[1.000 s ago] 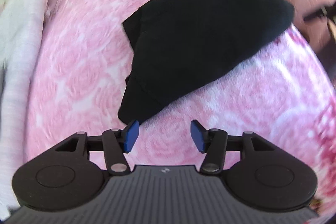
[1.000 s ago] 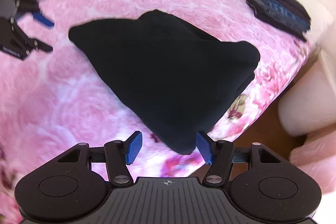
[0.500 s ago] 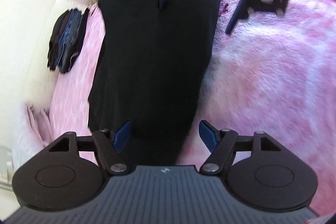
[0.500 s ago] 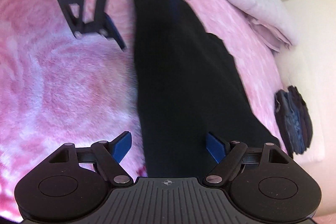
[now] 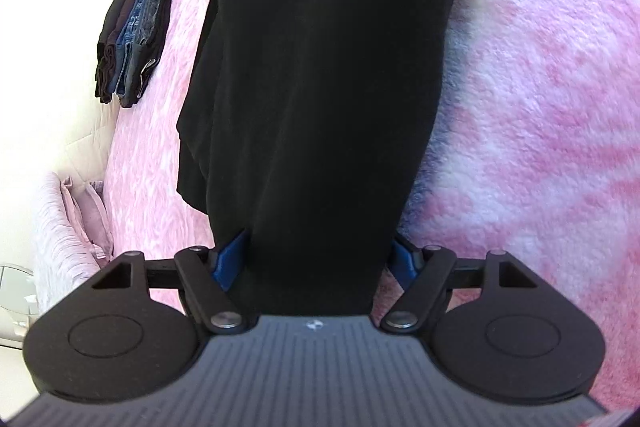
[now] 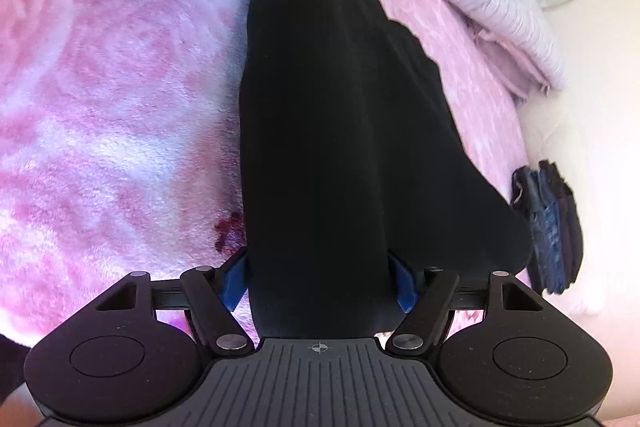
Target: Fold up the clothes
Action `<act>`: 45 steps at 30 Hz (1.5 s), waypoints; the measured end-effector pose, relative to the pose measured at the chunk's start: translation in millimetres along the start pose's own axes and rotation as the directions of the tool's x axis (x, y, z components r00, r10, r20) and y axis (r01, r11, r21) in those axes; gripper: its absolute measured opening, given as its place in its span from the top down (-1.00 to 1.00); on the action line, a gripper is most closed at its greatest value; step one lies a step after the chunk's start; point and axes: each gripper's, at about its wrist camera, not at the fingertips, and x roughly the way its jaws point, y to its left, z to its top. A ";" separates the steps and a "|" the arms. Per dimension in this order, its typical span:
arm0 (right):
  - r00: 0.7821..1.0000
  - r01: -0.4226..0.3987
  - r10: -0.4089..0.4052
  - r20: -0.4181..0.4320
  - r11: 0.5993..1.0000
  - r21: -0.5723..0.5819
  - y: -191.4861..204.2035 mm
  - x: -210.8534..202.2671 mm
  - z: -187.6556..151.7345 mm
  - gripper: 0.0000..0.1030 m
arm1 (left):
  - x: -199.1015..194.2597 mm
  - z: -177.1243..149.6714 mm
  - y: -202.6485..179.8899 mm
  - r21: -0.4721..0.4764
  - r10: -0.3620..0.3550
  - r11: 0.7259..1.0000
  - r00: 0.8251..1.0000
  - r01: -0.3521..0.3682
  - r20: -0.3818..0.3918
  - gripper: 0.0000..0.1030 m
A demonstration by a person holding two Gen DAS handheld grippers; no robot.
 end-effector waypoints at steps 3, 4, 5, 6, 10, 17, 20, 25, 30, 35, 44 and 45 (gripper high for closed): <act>0.999 -0.002 0.002 -0.033 1.000 0.002 -4.7 -4.5 5.3 -0.41 | -4.8 -0.5 5.5 -0.028 -0.020 0.999 1.000 0.019 -0.013 -0.36; 0.999 -0.009 0.010 -0.039 1.000 0.015 -8.2 -8.5 6.5 -0.41 | -8.8 -1.2 8.8 -0.047 -0.032 0.998 0.999 0.031 -0.019 -0.36; 0.999 -0.024 0.026 -0.039 0.999 0.043 -13.9 -15.4 6.8 -0.41 | -13.5 -2.1 12.5 -0.069 -0.046 0.997 0.999 0.044 -0.025 -0.36; 0.998 -0.039 0.042 -0.038 0.997 0.071 -19.5 -22.4 7.2 -0.43 | -18.1 -3.0 16.2 -0.090 -0.059 0.994 0.998 0.056 -0.031 -0.36; 0.993 -0.075 0.098 -0.068 0.955 0.288 -64.1 -41.8 -4.7 -0.48 | -46.2 -2.8 41.0 -0.220 -0.119 0.968 0.993 0.119 0.014 -0.35; 0.990 -0.144 0.094 0.109 0.698 0.701 -163.0 -60.7 -31.3 -0.48 | -48.1 8.2 124.1 -0.564 -0.164 0.799 0.977 0.211 0.134 -0.34; 0.971 -0.236 0.121 0.205 0.605 0.760 -202.9 -29.6 -26.8 -0.48 | -10.5 13.2 164.5 -0.689 -0.175 0.694 0.977 0.211 0.122 -0.25; 0.950 -0.311 0.175 0.258 0.616 0.724 -233.8 18.8 -31.7 -0.48 | 80.6 18.7 216.0 -0.769 -0.324 0.547 0.931 0.330 0.169 0.09; 0.929 -0.370 0.230 0.291 0.634 0.679 -256.5 62.0 -42.1 -0.48 | 134.5 14.9 225.8 -0.746 -0.467 0.477 0.853 0.464 0.233 0.38; 0.923 -0.385 0.264 0.280 0.600 0.701 -255.6 76.3 -69.8 -0.48 | 137.2 9.3 233.8 -0.720 -0.514 0.422 0.799 0.552 0.311 0.62; 0.888 -0.459 0.310 0.340 0.635 0.621 -246.1 81.8 -57.0 -0.48 | 138.5 18.1 228.6 -0.693 -0.551 0.441 0.782 0.570 0.292 0.64; 0.889 -0.457 0.312 0.334 0.637 0.621 -245.8 82.8 -57.2 -0.48 | 137.0 17.9 230.1 -0.694 -0.543 0.436 0.782 0.573 0.305 1.00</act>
